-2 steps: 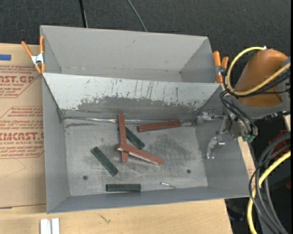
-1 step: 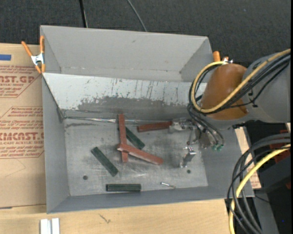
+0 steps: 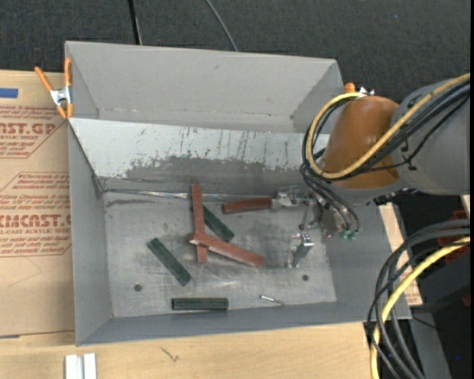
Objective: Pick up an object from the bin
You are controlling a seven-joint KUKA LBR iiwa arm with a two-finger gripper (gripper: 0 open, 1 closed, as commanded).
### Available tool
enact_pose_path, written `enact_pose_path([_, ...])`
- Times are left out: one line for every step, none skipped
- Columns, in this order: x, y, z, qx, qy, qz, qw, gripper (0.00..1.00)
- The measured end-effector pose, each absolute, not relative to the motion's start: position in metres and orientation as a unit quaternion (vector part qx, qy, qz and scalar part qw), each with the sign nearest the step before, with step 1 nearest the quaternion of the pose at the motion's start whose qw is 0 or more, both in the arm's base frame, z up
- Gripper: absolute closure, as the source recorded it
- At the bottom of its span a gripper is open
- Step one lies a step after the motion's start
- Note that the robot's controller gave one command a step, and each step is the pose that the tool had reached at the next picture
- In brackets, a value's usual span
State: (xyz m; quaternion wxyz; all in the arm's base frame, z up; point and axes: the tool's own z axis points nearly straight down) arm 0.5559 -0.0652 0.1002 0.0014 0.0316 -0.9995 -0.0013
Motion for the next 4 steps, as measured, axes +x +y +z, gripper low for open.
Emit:
enact_pose_path([0.516, -0.052, 0.079, 0.034, -0.999, 0.0, -0.002, 0.0])
enact_pose_path([0.531, -0.015, 0.072, -0.029, -1.0, 0.0, 0.005, 1.0])
enact_pose_path([0.531, -0.015, 0.072, -0.029, -1.0, 0.0, 0.004, 1.0])
enact_pose_path([0.535, 0.004, 0.284, -0.033, -0.999, -0.001, -0.003, 1.0])
